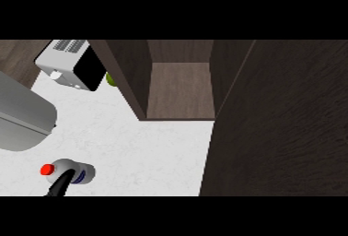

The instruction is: Pick up the bottled water, place it into the cabinet and close the cabinet

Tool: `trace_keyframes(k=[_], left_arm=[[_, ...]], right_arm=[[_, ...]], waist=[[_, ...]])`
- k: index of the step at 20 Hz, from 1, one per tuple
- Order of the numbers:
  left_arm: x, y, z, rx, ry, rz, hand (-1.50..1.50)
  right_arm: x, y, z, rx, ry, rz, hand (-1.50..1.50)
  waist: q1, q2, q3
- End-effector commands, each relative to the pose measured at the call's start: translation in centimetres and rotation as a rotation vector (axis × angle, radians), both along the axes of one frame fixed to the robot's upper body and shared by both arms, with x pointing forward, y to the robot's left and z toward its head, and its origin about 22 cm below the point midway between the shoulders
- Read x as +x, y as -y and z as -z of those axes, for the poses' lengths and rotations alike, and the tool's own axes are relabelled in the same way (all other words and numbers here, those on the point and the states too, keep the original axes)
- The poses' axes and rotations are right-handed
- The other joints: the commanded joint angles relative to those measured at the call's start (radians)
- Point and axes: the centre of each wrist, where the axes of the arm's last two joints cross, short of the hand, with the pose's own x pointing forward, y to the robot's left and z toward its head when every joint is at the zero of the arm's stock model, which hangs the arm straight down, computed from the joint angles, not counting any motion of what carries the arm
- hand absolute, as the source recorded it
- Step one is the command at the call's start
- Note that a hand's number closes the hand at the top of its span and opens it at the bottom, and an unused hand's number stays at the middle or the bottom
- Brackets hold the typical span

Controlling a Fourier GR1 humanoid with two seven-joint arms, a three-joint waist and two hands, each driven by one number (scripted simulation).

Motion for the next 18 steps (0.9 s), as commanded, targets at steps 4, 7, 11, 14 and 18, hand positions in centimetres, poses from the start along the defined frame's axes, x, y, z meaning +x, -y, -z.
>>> trace_keyframes(k=[4,7,11,14,18], left_arm=[[-2.6,1.1,-2.4,0.004,0.103,-0.088,-1.5],[-3.4,1.8,-2.0,0.005,0.079,-0.098,-1.5],[-4.2,2.4,-1.4,-0.002,0.033,-0.115,-1.5],[-3.6,1.3,-1.4,0.001,0.029,-0.126,-1.5],[-3.8,2.4,-0.4,-0.004,0.0,-0.13,-1.5]], right_arm=[[-1.7,-0.8,-1.4,0.005,0.015,0.011,-1.5],[-1.4,-1.1,-1.1,-0.01,0.021,0.024,-1.5],[-1.3,-1.4,-0.8,0.0,0.013,0.016,-1.5],[-2.8,-2.0,-1.3,-0.017,0.003,-0.008,-1.5],[-2.9,-1.8,-1.9,-0.004,0.014,0.026,-1.5]], waist=[[-0.006,0.001,0.0],[-0.002,0.002,-0.001],[-0.005,0.004,0.0],[-0.021,0.002,-0.002],[-0.01,0.002,-0.004]])
